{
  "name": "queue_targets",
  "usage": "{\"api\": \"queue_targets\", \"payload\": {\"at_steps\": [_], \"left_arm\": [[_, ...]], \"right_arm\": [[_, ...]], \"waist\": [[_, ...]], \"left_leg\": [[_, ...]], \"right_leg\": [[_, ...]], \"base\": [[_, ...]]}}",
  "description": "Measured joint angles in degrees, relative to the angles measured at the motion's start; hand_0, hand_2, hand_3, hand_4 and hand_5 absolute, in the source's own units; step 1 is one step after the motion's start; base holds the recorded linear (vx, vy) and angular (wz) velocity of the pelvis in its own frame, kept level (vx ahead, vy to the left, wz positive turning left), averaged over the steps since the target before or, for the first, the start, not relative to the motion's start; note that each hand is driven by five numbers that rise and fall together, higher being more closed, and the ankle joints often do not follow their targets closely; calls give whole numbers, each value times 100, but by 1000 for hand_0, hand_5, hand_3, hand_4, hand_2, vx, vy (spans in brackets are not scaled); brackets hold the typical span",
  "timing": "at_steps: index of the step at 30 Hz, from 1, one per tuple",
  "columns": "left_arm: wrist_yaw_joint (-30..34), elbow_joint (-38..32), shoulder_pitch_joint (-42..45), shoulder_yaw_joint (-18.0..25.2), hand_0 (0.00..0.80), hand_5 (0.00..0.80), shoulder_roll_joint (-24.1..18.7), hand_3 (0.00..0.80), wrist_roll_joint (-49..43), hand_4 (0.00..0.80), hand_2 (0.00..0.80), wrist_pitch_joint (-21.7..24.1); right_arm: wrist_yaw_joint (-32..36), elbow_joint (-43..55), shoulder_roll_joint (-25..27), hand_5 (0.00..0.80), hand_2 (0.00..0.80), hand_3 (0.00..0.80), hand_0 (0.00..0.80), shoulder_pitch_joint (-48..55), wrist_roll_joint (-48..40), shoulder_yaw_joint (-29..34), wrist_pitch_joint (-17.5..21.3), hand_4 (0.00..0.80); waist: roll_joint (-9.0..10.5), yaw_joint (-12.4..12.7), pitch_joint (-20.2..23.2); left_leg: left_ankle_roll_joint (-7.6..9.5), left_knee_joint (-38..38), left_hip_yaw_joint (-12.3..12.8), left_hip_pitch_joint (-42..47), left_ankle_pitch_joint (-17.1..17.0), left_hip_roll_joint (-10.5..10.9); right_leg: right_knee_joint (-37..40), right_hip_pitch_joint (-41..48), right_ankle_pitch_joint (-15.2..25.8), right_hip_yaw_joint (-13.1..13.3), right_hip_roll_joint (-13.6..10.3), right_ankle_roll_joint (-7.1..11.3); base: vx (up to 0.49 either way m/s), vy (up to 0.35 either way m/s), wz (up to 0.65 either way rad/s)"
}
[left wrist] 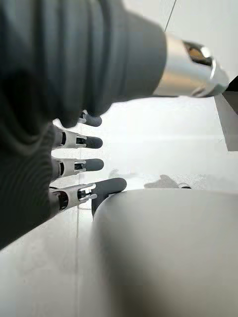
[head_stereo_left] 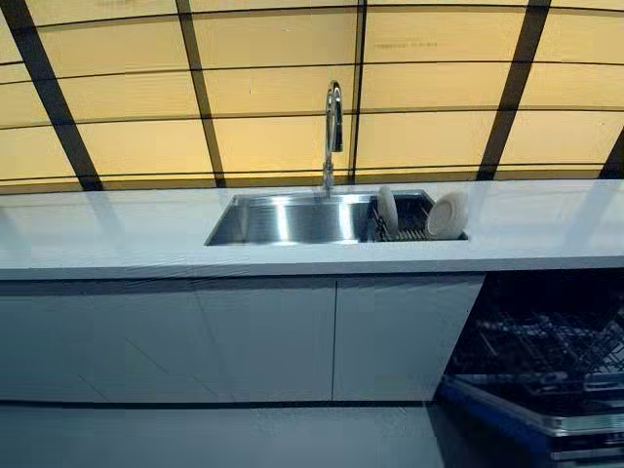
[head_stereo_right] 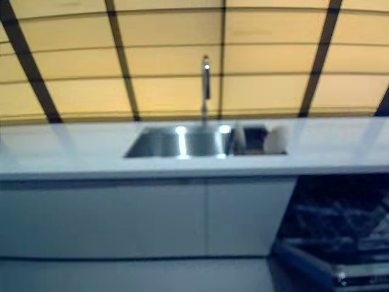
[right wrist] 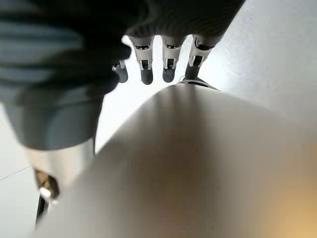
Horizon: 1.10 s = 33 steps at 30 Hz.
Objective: Take plates into dishwasher
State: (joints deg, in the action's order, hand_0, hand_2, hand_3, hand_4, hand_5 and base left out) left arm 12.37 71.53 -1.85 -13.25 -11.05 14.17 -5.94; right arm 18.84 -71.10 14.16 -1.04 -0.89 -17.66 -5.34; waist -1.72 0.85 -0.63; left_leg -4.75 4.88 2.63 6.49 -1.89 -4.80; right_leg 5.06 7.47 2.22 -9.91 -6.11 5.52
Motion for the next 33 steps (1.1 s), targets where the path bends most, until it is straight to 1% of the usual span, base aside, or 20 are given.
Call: {"api": "queue_targets", "payload": {"at_steps": [20,29,32,33], "left_arm": [[115,20,-40,-10,0,0,-22,0,3,0,0,78],[173,71,-47,-12,0,0,-30,0,-5,0,0,189],[336,70,-60,-57,0,0,-49,0,-242,0,0,410],[492,10,-56,-191,0,0,-104,0,-249,0,0,542]], "right_arm": [[3,1,6,0,0,0,0,-44,-34,-6,3,0],[10,18,8,0,0,0,0,-48,-34,-28,14,0],[75,30,31,0,0,0,0,-54,-51,-65,110,0],[167,76,85,0,0,0,0,-57,-161,-115,175,0]], "waist": [[28,6,-82],[29,5,-81],[29,5,-81],[23,5,-84]], "left_leg": [[-1,0,0,-5,1,-1],[-2,-1,-1,-4,1,0],[-2,-1,-1,-2,1,1],[-1,-3,-1,-1,0,1]], "right_leg": [[0,-5,0,-1,2,-1],[0,-4,0,-1,1,-2],[0,-1,1,-1,1,-2],[-1,2,2,-1,2,-4]], "base": [[0,0,0],[0,0,0],[0,0,0],[0,0,0]]}}
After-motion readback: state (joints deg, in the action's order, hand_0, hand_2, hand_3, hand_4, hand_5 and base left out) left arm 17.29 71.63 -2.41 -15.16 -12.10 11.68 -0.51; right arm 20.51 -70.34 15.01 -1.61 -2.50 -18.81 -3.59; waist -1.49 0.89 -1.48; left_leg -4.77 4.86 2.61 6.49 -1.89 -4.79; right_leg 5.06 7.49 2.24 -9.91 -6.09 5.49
